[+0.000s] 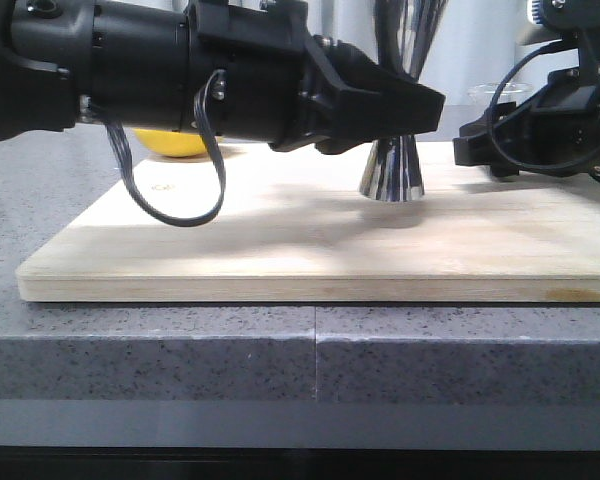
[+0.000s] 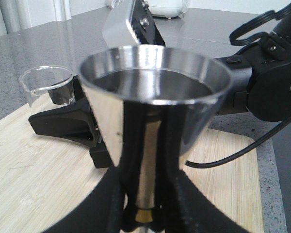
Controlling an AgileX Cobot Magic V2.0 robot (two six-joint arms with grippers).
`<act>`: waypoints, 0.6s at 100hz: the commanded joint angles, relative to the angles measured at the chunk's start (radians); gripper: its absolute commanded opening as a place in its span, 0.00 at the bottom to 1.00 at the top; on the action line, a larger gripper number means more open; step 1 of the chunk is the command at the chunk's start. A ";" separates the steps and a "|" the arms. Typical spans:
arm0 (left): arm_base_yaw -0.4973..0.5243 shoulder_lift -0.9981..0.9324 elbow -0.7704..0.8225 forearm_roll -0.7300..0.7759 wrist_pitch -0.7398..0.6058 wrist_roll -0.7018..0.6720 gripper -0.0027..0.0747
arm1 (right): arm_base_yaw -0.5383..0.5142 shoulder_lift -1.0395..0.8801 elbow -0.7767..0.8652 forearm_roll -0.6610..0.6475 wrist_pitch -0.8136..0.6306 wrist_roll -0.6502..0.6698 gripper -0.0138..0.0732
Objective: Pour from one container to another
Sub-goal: 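Lower the empty beaker onto the board's far corner with the right gripper, then open the right gripper and withdraw it from the beaker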
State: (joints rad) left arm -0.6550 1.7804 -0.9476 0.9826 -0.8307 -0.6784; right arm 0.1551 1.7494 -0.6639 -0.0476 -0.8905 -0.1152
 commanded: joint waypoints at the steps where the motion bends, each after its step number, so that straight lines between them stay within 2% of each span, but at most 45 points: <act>1: 0.000 -0.056 -0.026 -0.041 -0.080 -0.006 0.01 | -0.006 -0.035 -0.020 -0.008 -0.065 0.003 0.56; 31: 0.000 -0.056 -0.026 -0.041 -0.082 -0.006 0.01 | -0.006 -0.035 -0.020 -0.008 -0.064 0.003 0.56; 60: 0.000 -0.056 -0.026 -0.041 -0.082 -0.006 0.01 | -0.006 -0.035 -0.020 -0.008 -0.066 0.003 0.70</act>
State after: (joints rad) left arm -0.6550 1.7804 -0.9476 0.9826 -0.8307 -0.6784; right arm 0.1551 1.7494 -0.6639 -0.0476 -0.8822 -0.1152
